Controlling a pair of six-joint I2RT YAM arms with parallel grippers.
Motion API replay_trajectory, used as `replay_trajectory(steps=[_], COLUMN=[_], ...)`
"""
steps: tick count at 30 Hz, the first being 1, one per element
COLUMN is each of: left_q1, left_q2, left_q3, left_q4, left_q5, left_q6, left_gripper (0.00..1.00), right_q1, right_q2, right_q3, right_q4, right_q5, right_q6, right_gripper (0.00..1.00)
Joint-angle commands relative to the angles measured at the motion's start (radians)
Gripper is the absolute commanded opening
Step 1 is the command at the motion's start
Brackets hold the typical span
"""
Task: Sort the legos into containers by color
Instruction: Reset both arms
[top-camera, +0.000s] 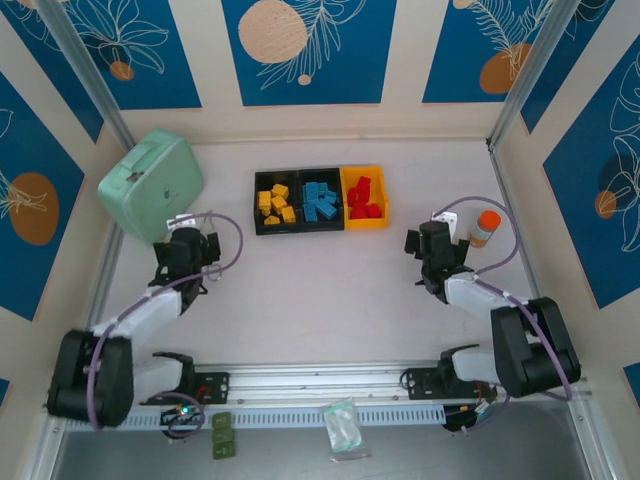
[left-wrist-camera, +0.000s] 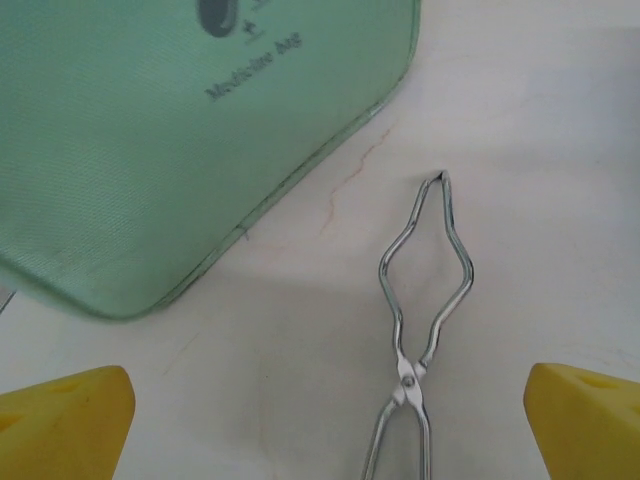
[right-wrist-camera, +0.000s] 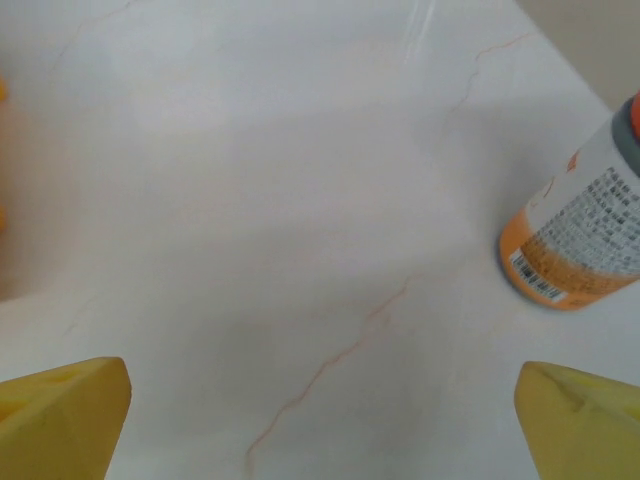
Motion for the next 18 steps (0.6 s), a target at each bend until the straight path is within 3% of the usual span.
replay_trajectory(steps=[1,4,5,6,7,8,10,11,12,13,15,18], left_q1=[0.007,0.019,0.017,0.018,0.018,0.018,0.02,0.025,0.032,0.032,0.031,0.032], left_q2=[0.107,0.192,0.213,0.206,0.24,0.319,0.252,0.277,0.298,0.277,0.288,0.287], left_q3=[-0.054,-0.095,-0.105,-0.1,-0.106,-0.118,-0.067,-0.043,-0.056,-0.047,-0.052,-0.051], left_q4=[0.417,0.58,0.632,0.582,0.616,0.769,0.565,0.546,0.614,0.555,0.587,0.584], left_q5=[0.026,0.056,0.097,0.169,0.216,0.222,0.184,0.166,0.173,0.176,0.173,0.173], left_q6=[0.125,0.125,0.146,0.155,0.171,0.199,0.154,0.146,0.155,0.143,0.151,0.15], left_gripper=[0.99,0.99,0.99,0.99,0.99,0.99,0.99,0.99,0.99,0.99,0.99,1.0], right_q1=[-0.027,-0.096,-0.107,-0.116,-0.134,-0.137,-0.153,-0.166,-0.155,-0.13,-0.119,-0.164], right_q2=[0.031,0.126,0.137,0.138,0.18,0.228,0.177,0.205,0.201,0.191,0.2,0.19], right_q3=[-0.04,-0.079,-0.068,-0.054,-0.063,-0.075,-0.023,-0.015,-0.022,-0.02,-0.029,-0.01], right_q4=[0.356,0.527,0.519,0.465,0.514,0.629,0.437,0.463,0.475,0.453,0.493,0.432], right_q5=[-0.076,-0.253,-0.322,-0.423,-0.502,-0.51,-0.479,-0.457,-0.426,-0.384,-0.367,-0.462], right_q6=[-0.088,-0.097,-0.105,-0.129,-0.145,-0.148,-0.107,-0.083,-0.09,-0.101,-0.112,-0.089], right_gripper=[0.99,0.99,0.99,0.99,0.99,0.99,0.99,0.99,0.99,0.99,0.99,0.99])
